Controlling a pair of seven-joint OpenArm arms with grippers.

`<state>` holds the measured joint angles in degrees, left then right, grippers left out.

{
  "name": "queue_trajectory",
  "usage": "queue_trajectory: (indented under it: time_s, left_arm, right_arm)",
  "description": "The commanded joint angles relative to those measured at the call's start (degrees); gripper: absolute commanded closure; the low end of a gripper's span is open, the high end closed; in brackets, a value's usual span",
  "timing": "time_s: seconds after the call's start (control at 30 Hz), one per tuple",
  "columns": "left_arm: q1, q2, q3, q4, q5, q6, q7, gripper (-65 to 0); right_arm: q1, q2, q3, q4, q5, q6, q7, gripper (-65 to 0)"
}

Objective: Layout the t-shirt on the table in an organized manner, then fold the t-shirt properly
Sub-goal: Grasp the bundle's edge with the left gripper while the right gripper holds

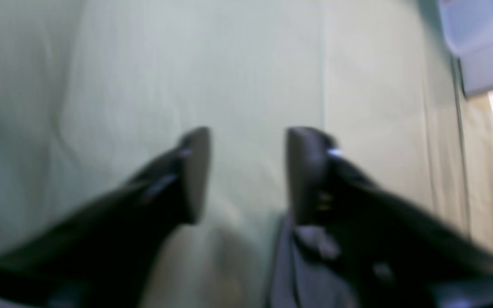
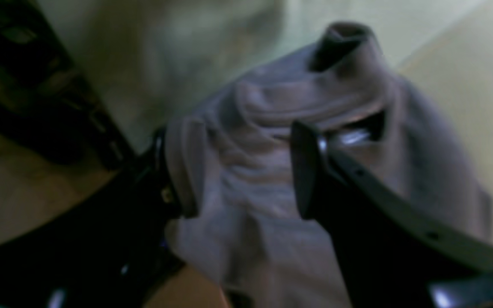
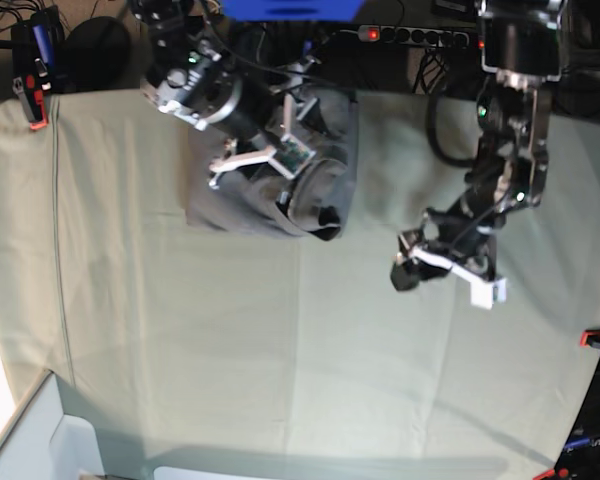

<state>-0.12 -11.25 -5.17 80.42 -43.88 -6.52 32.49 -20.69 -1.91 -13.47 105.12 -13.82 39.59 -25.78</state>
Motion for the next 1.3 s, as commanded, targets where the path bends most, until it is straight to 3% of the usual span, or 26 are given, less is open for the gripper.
queue_trajectory:
  time_s: [0.0,0.13,0.2,0.53,0.87,1.07,1.27]
  left_arm:
    - [0.7,-0.1,-0.4,2.1,-2.3,-0.6,0.0,-40.0]
    - [6.6,2.0,-0.9,6.0,-6.3,-0.6,1.8,-51.5]
    - [9.8,2.2,-0.4,8.5,-6.5,-0.6,1.8,-54.3]
    - [16.7,2.3,7.9,11.8,-6.0,-0.6,1.8,-54.4]
    - [16.1,2.8,10.0,8.0,4.2,-0.5,1.8,-54.4]
    - [10.8,4.5,10.2,-1.9,4.8,-0.5,1.8,-54.5]
    - [9.3,5.4,11.0,-3.1,5.0,-0.5,1.8,-52.1]
  right_arm:
    - [0.4,0.1,1.6,1.7,0.8,0.4,1.2,-29.4]
    - [1.0,0.0,9.8,2.1,0.9,0.4,1.3,-29.4]
    - [1.1,0.0,13.3,2.1,0.9,0.4,1.6,-29.4]
    - [3.6,0.0,19.2,1.9,0.9,0.4,1.4,-29.4]
    - [3.6,0.0,19.2,1.7,0.9,0.4,1.3,-29.4]
    - [3.6,0.0,19.2,1.6,0.9,0.4,1.3,-29.4]
    - [3.5,0.0,19.2,1.6,0.9,0.4,1.2,-29.4]
